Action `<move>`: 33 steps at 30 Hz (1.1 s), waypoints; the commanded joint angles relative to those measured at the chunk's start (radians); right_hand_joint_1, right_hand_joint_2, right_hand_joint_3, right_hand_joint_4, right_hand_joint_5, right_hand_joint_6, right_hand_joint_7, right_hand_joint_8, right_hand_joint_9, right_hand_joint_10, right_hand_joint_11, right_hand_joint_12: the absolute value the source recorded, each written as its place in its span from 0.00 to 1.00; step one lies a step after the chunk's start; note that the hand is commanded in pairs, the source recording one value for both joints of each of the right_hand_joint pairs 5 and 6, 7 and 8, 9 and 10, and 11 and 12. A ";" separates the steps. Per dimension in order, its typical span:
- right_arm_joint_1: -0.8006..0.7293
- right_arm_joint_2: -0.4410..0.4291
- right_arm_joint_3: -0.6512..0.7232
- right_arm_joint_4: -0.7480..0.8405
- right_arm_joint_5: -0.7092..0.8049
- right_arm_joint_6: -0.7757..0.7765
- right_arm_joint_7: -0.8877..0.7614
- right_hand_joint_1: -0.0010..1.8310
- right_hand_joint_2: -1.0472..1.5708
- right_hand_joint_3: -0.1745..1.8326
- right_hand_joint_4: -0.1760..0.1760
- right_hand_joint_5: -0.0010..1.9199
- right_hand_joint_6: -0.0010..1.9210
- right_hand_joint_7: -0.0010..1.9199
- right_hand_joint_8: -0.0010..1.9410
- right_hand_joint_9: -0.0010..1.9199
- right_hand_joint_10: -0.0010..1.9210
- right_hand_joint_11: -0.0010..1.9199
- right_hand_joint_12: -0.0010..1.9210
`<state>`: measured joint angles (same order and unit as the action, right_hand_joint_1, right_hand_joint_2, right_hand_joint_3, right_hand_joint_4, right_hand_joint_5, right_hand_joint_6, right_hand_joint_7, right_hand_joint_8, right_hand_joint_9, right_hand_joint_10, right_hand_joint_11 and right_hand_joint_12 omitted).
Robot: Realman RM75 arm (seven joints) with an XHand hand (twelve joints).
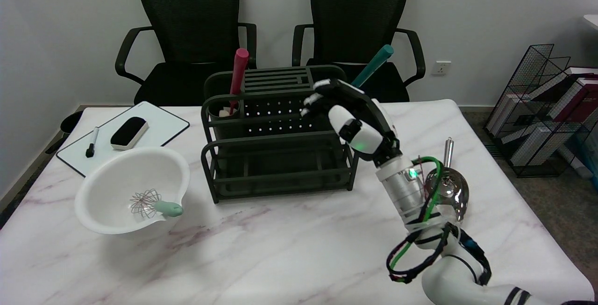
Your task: Pick up the blue sponge bottle brush.
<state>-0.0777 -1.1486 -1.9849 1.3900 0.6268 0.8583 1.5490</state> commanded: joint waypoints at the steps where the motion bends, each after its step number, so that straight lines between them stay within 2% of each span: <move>1: 0.240 -0.052 -0.023 0.143 -0.007 -0.258 -0.056 0.57 0.63 0.78 0.50 0.33 0.33 0.35 0.35 0.34 0.34 0.37 0.37; 7: 0.349 -0.060 0.001 0.067 -0.007 -0.274 -0.056 0.58 0.60 0.76 0.50 0.22 0.22 0.29 0.29 0.26 0.26 0.28 0.28; 11: 0.423 -0.070 -0.040 0.006 -0.007 -0.299 -0.054 0.59 0.57 0.75 0.50 0.17 0.17 0.24 0.23 0.23 0.23 0.21 0.21; 13: 0.455 -0.085 -0.053 -0.035 -0.007 -0.301 -0.049 0.59 0.54 0.77 0.50 0.07 0.07 0.19 0.19 0.22 0.22 0.19 0.19; 15: 0.481 -0.112 -0.059 -0.098 -0.007 -0.292 -0.048 0.59 0.51 0.78 0.50 0.01 0.01 0.17 0.16 0.21 0.21 0.18 0.18; 28: 0.602 -0.198 -0.087 -0.338 -0.007 -0.287 -0.048 0.59 0.45 0.77 0.50 0.00 0.00 0.14 0.14 0.20 0.20 0.16 0.16; 33: 0.634 -0.216 -0.091 -0.391 0.012 -0.287 -0.048 0.60 0.47 0.76 0.50 0.07 0.07 0.13 0.13 0.19 0.19 0.15 0.15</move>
<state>0.3955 -1.2775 -2.0419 1.2198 0.6210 0.5923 1.5013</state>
